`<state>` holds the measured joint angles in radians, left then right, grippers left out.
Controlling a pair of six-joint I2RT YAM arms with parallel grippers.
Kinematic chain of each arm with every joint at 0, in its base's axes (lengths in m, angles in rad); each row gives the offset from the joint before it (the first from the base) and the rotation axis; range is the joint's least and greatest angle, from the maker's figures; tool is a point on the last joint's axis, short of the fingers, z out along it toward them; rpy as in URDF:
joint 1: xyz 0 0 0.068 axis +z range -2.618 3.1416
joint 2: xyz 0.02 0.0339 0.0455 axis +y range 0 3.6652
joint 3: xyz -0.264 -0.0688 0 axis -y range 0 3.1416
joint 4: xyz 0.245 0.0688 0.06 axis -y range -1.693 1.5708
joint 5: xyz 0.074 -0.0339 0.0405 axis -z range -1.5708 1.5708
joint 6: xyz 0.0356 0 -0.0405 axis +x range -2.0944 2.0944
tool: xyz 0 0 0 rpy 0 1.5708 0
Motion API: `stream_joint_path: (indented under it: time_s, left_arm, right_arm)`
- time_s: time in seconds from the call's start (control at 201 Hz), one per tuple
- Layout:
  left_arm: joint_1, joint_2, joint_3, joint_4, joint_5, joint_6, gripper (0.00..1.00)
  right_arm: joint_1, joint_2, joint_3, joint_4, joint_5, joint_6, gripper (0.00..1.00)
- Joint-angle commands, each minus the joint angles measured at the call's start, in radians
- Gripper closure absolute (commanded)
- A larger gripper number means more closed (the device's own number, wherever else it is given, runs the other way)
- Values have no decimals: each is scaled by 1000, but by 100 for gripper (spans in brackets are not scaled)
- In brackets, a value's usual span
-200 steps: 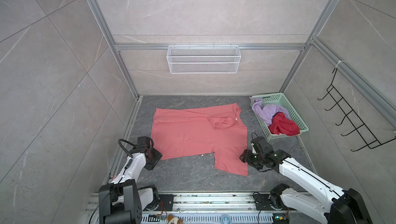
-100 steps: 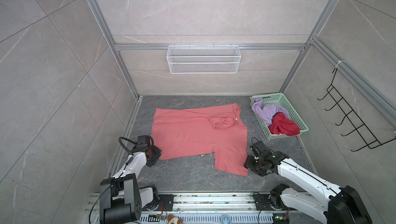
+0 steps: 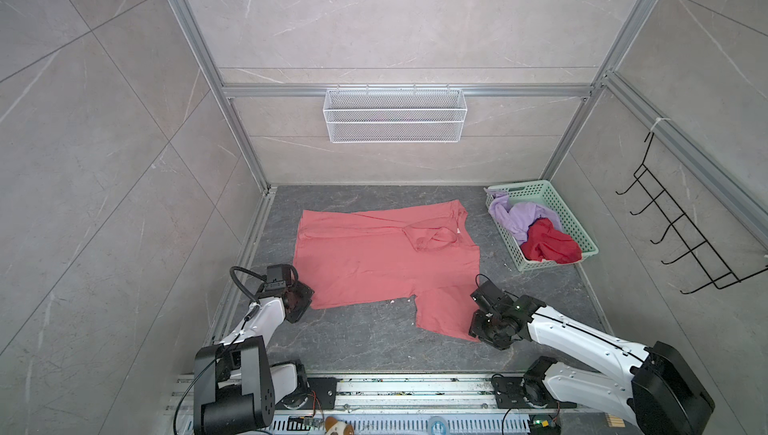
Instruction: Fold and stack the t-shirts
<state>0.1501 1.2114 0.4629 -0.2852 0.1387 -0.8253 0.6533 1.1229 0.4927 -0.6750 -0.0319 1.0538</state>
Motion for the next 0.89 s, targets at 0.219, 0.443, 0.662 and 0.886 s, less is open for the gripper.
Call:
stream_joint_path:
  time_s: [0.219, 0.443, 0.662, 0.886]
  left_arm:
    - [-4, -9, -21, 2, 20, 3, 100]
    - [-4, -141, -18, -120, -8, 5, 100]
    - [-5, -333, 37, -286, -57, 32, 100]
    - [-4, -321, 145, -294, -40, 54, 100]
  right_arm:
    - [34, 61, 17, 13, 0, 49, 100]
    - [74, -93, 100, -134, 73, 68, 100]
    - [90, -190, 238, -183, 186, 19, 100]
    - [91, -149, 409, -91, 285, -106, 100]
